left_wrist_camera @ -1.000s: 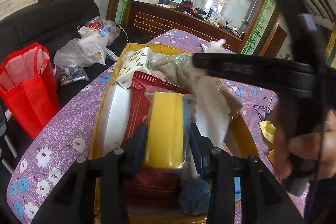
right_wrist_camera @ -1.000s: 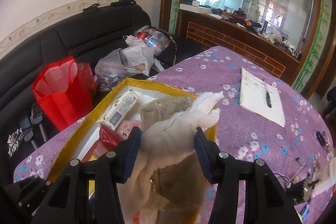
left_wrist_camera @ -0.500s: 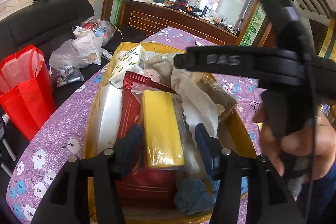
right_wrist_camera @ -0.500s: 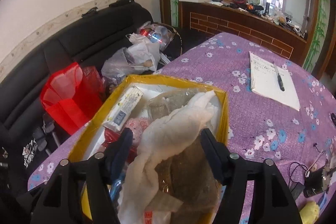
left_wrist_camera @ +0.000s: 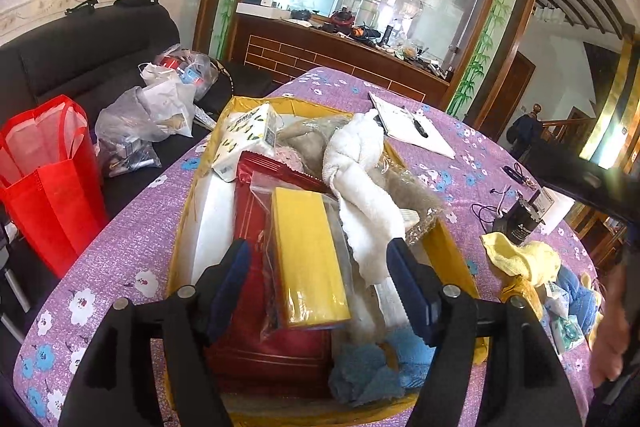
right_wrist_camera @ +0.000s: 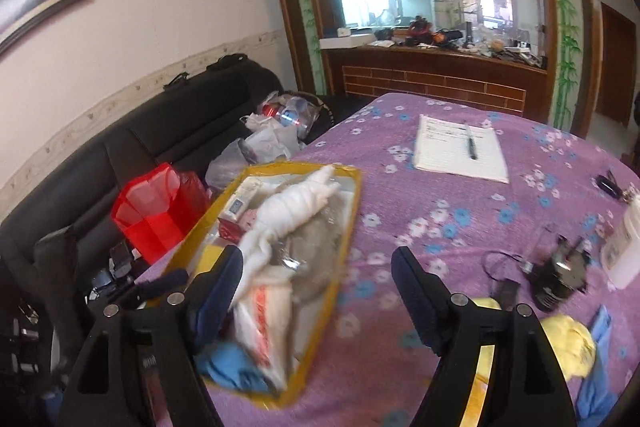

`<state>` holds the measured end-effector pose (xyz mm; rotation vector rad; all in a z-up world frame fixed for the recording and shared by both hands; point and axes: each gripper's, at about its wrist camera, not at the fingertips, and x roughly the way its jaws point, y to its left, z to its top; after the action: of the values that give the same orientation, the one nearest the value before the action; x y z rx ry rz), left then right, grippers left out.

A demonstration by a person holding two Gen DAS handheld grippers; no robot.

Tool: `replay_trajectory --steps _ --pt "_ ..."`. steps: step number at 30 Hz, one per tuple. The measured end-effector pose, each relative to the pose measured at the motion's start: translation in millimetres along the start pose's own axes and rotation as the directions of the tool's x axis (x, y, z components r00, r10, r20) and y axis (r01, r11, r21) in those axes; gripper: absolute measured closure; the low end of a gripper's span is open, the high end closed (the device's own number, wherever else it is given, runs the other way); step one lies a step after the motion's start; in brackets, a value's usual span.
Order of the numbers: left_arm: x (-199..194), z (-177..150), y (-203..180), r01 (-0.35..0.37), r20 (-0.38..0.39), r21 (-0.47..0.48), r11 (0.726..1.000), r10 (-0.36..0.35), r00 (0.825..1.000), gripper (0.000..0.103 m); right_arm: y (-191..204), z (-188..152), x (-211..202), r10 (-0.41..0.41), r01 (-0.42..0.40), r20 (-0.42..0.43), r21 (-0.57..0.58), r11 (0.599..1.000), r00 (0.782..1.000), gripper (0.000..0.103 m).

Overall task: Organize soft objects
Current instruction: 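Grasp the yellow crackers packet with left tool while right tool grasps the yellow towel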

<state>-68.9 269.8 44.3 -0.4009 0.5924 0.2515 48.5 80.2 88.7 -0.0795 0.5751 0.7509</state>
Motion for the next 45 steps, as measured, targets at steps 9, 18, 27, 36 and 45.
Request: replay_trajectory --steps 9,18,27,36,45 --pt "-14 -7 -35 0.007 -0.018 0.086 0.996 -0.006 1.000 0.027 -126 -49 -79 -0.190 0.177 0.063 0.166 0.970 0.980 0.018" --pt "2 -22 -166 0.262 -0.257 0.260 0.929 -0.195 0.946 0.016 -235 -78 -117 -0.181 0.097 0.090 0.573 0.814 0.979 0.016" --pt "72 -64 -240 0.165 -0.397 0.329 0.930 -0.022 0.917 0.016 -234 -82 -127 -0.143 0.038 0.126 0.606 0.794 0.982 0.016" --pt "109 -60 -245 0.158 -0.399 0.338 0.928 -0.011 0.917 0.033 -231 -82 -116 -0.152 0.068 0.095 0.589 0.806 0.984 0.016" --pt "81 -59 -208 0.219 -0.366 0.348 0.912 -0.083 0.927 0.045 -203 -81 -70 -0.148 0.153 -0.046 0.462 0.873 0.988 0.016"
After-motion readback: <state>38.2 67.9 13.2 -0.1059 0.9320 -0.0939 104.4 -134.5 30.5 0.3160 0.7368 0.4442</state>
